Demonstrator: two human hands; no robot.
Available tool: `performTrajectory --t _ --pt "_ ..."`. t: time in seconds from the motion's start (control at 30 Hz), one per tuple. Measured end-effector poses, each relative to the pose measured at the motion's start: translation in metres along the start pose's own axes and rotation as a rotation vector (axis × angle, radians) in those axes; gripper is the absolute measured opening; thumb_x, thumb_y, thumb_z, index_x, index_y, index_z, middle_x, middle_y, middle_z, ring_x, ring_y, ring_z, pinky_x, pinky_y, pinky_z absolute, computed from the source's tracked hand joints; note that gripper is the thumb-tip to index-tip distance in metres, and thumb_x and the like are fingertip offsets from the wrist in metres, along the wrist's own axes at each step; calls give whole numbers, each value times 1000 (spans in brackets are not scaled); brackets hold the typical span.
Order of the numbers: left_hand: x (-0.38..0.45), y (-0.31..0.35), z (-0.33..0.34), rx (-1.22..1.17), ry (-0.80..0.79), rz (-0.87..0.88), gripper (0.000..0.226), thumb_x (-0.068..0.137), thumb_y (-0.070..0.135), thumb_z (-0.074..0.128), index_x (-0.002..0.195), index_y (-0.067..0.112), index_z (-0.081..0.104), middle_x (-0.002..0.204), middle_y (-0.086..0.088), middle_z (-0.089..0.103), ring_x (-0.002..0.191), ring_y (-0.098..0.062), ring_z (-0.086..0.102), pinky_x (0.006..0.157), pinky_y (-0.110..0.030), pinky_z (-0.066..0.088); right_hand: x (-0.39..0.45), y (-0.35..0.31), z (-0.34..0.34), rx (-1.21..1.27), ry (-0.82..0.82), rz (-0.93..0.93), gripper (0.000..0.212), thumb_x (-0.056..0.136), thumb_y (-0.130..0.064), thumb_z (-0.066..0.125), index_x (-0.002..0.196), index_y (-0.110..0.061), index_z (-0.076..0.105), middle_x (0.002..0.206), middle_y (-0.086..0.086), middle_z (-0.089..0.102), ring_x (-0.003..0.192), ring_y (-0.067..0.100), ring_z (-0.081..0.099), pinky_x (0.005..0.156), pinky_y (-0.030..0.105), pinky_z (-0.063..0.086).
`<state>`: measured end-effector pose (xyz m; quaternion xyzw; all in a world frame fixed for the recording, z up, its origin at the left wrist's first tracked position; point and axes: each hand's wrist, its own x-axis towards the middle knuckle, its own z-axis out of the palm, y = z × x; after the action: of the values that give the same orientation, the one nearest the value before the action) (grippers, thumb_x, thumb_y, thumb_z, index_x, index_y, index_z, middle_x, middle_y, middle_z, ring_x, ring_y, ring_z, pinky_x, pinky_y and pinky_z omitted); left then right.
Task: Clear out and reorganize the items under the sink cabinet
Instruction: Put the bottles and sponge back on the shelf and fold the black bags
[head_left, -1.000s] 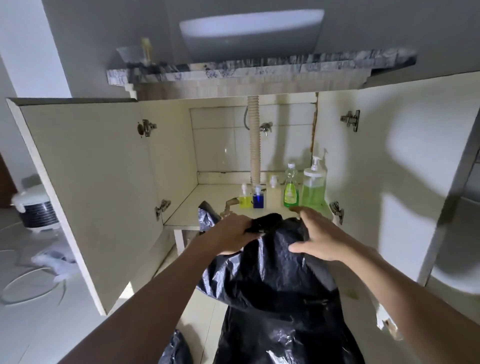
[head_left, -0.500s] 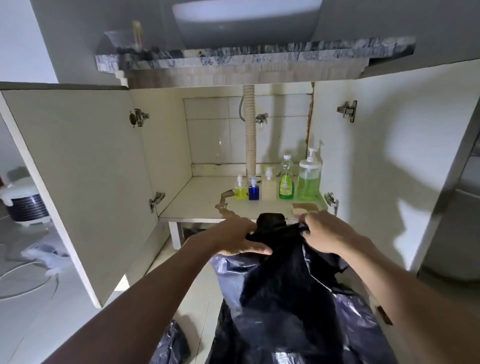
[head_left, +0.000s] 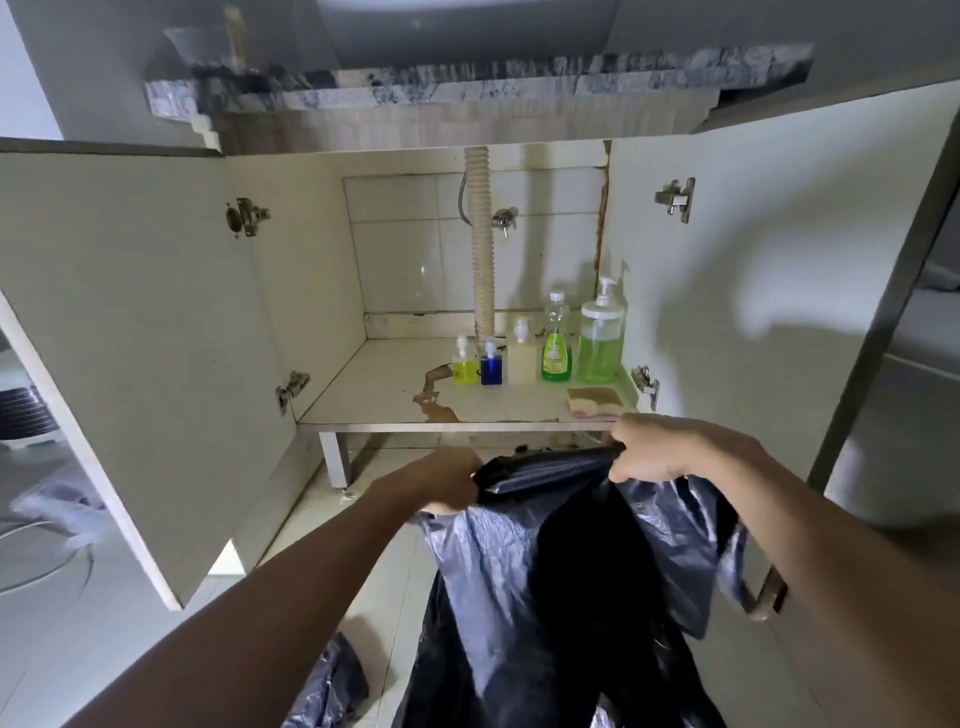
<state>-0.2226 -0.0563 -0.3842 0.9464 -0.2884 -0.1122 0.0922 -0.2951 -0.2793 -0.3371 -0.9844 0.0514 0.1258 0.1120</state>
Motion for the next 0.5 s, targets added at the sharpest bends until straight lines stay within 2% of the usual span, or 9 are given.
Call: performTrajectory --t 0.03,0.13,0.17,0.23,0.3,0.33,0.4,0.5 --pt "2 0 0 -15 34 9 24 95 11 47 110 7 65 98 -11 66 80 -21 59 69 -27 47 -2 1 -1 -38 -36 13 10 83 -18 60 83 -15 51 74 -1 46 65 15 45 56 26 33" --pt "12 1 -1 -46 123 84 25 94 7 40 105 6 63 104 -16 64 90 -24 55 77 -29 41 7 11 1 -140 -83 102 30 83 -24 65 103 -5 53 78 0 49 72 18 49 56 26 35" --pt "16 3 -1 -53 131 113 22 95 9 40 101 7 61 102 -16 63 89 -23 52 75 -28 38 11 15 3 -156 -52 115 28 84 -20 63 105 -2 54 79 2 50 73 19 50 54 25 36" --pt "22 10 -1 -56 109 155 14 95 23 48 96 14 58 92 -8 59 84 -21 51 70 -27 35 22 22 11 -161 43 139 12 85 -8 52 96 -4 51 85 6 51 74 22 51 52 25 36" --pt "29 19 1 -7 59 187 29 87 45 61 99 18 59 90 -2 59 81 -17 51 70 -28 39 30 28 21 -125 98 178 9 85 -2 41 91 -8 44 90 7 48 78 24 51 56 25 37" --pt "33 21 2 61 36 181 37 81 49 65 104 20 59 95 -1 62 83 -16 52 73 -29 42 34 31 25 -95 118 193 10 85 -2 39 90 -10 43 91 7 47 80 25 51 60 26 39" --pt "43 23 6 246 38 144 35 82 41 66 110 22 59 107 -2 64 95 -20 57 83 -35 48 41 36 32 -45 219 225 10 85 -4 40 91 -11 46 92 7 51 83 27 54 67 28 41" --pt "52 21 1 385 160 34 28 87 16 53 113 20 60 107 -6 63 102 -29 62 82 -39 53 48 39 36 -11 507 204 21 86 -6 45 105 -11 55 100 13 64 91 32 62 67 30 42"
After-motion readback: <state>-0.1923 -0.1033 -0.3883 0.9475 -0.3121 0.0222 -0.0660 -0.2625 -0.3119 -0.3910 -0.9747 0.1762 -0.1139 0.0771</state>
